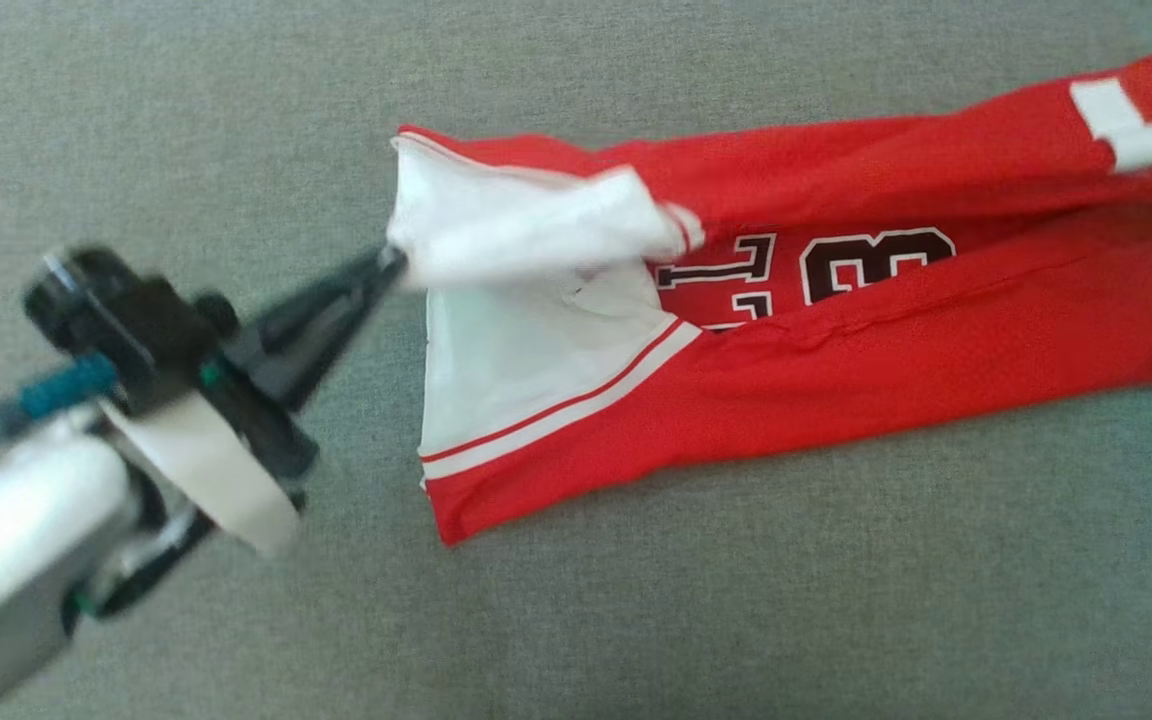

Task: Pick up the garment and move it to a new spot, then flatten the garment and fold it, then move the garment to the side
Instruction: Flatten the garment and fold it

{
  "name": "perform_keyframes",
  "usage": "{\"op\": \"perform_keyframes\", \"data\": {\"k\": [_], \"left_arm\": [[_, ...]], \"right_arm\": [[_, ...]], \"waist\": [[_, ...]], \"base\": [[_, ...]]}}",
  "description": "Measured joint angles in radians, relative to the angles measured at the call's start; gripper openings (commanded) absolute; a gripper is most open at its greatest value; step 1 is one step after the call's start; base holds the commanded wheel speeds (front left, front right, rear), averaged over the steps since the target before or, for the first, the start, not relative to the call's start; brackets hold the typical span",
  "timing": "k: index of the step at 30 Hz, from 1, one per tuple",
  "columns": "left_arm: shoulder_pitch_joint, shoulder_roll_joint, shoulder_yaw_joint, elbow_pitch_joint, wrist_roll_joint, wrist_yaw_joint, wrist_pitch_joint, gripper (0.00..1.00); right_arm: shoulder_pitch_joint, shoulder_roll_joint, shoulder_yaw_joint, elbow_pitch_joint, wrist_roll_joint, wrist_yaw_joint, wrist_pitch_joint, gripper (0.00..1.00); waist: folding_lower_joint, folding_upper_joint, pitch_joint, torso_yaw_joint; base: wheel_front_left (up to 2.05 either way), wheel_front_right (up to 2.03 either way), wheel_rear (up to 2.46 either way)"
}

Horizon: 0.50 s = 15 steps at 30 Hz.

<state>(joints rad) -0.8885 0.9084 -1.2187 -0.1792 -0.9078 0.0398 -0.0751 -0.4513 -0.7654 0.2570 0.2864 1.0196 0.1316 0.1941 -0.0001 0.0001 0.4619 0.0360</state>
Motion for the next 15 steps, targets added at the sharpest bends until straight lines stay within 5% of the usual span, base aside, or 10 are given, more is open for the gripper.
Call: {"op": "perform_keyframes", "data": {"k": [8,9,10,11,12,15], "left_arm": [[0.116,-0.002,-0.029,-0.054,-0.017,0.083,-0.040,0.00],[0.131,-0.006,-0.033,-0.053,-0.018,0.087,-0.051,0.00],[0.147,-0.014,-0.035,-0.050,-0.021,0.095,-0.066,0.24],[0.162,-0.027,-0.036,-0.048,-0.024,0.102,-0.086,0.69],[0.175,-0.044,-0.033,-0.043,-0.032,0.116,-0.106,1.00],[0.204,-0.106,-0.019,-0.009,-0.041,0.170,-0.144,1.00]], "right_arm": [[0.097,0.003,-0.021,-0.022,-0.008,0.000,-0.031,0.00],[0.102,0.006,-0.021,-0.019,-0.017,0.000,-0.037,0.21],[0.104,0.011,-0.021,-0.014,-0.028,0.000,-0.038,0.74],[0.106,0.020,-0.021,-0.010,-0.038,0.000,-0.044,1.00],[0.106,0.033,-0.022,-0.006,-0.047,0.000,-0.058,1.00],[0.113,0.065,-0.033,-0.003,-0.072,0.000,-0.117,1.00]], "waist": [[0.0000,0.0000,-0.008,-0.002],[0.0001,0.0000,-0.008,-0.002],[0.0001,0.0000,-0.008,-0.002],[0.0001,0.0000,-0.008,-0.002],[0.0001,0.0000,-0.009,-0.001],[0.0002,0.0000,-0.019,0.003]], "base": [[0.00,0.00,0.00],[0.00,0.00,0.00],[0.00,0.00,0.00],[0.00,0.00,0.00],[0.00,0.00,0.00],[0.00,0.00,0.00]]}}
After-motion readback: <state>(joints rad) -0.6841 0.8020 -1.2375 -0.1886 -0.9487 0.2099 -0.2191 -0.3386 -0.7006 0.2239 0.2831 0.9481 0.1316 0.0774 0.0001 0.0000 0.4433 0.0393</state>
